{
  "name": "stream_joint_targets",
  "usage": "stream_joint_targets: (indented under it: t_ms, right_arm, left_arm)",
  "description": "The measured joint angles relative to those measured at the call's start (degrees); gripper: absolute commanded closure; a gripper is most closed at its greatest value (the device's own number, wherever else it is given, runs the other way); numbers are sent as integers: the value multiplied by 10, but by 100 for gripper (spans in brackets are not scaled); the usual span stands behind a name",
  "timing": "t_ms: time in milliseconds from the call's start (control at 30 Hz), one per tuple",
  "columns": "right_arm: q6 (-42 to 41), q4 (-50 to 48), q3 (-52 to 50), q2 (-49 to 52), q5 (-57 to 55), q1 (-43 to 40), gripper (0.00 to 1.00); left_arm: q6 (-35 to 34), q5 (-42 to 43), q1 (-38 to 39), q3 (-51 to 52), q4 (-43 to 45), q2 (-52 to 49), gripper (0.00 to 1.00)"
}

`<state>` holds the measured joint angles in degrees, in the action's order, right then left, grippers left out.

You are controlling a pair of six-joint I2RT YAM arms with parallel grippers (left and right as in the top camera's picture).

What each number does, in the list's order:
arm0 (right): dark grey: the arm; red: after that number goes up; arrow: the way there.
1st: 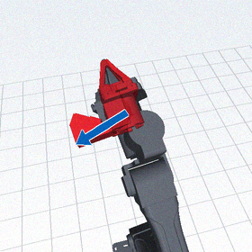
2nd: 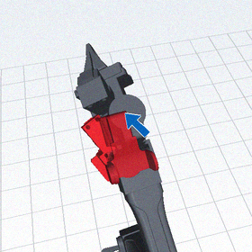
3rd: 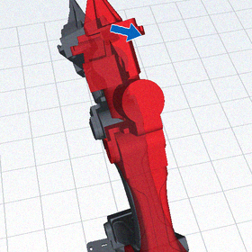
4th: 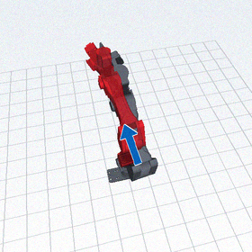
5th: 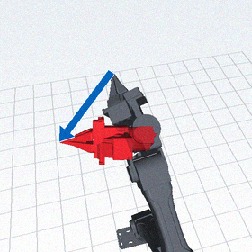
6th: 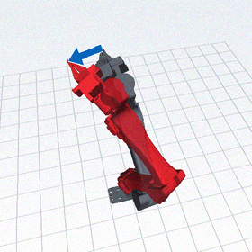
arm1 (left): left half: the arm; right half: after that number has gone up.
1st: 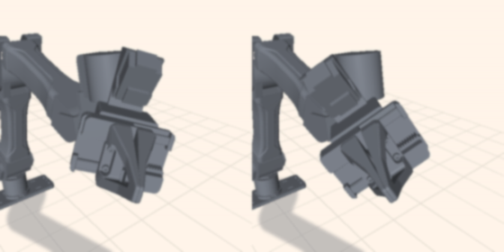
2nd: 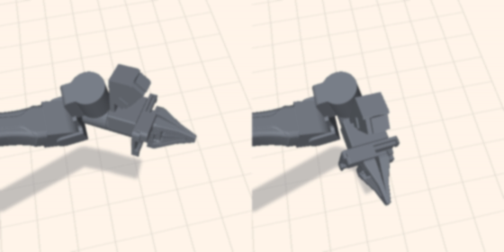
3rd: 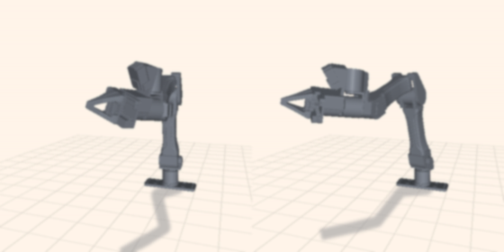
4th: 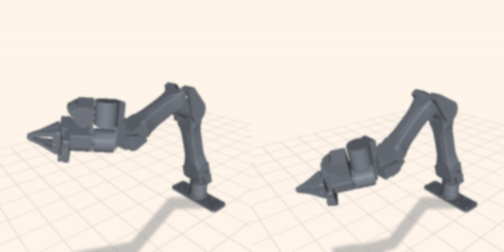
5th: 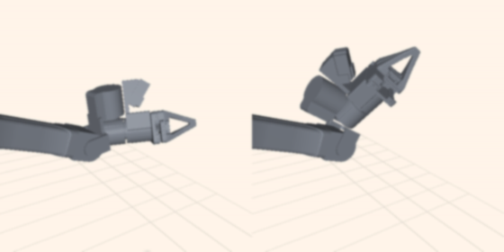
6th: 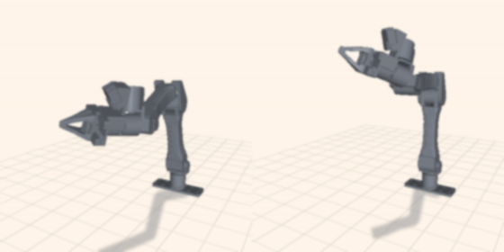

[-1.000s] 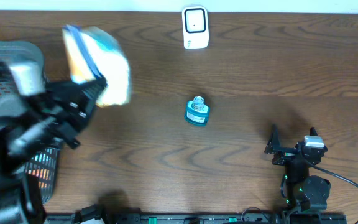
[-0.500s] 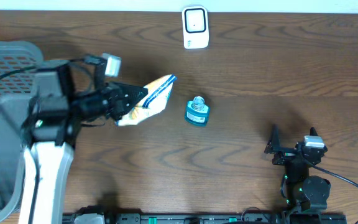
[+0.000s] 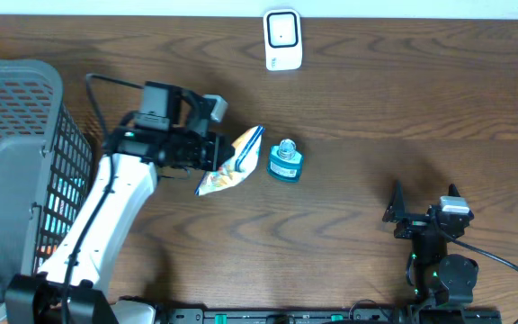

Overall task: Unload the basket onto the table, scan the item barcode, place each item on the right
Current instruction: 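Lift the wet-wipe bag out and place it beside the bottle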

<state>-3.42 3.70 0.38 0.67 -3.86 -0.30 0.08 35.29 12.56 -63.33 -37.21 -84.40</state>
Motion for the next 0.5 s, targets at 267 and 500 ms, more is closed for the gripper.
stream_joint_targets:
  t_ms: [267,500]
  right_arm:
    - [0,0,0,0,0,0,1]
    - [0,0,0,0,0,0,1]
  left_arm:
    - [0,-90,41,0,-14,-2,91]
    - [5,-121,41,0,-18,27,45]
